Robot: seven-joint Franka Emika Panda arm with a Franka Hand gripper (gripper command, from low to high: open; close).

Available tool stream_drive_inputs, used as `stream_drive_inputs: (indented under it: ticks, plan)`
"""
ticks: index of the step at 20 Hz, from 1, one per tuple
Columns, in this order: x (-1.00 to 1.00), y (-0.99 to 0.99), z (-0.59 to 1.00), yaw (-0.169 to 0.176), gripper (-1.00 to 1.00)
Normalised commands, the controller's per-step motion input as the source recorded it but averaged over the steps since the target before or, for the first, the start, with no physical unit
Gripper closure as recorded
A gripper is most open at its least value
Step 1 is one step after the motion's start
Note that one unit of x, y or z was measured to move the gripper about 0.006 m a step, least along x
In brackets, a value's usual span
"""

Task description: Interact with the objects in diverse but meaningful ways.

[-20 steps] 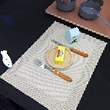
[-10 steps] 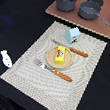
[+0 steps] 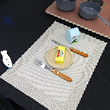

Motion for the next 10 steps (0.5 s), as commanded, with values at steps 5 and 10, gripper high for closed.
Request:
stream_drive_inputs:
  ticks: [5,10]
  plan:
    - [0.79,0.64,0.26,-0.022,1.00]
    - [0.77,0.61,0.18,-0.027,1.00]
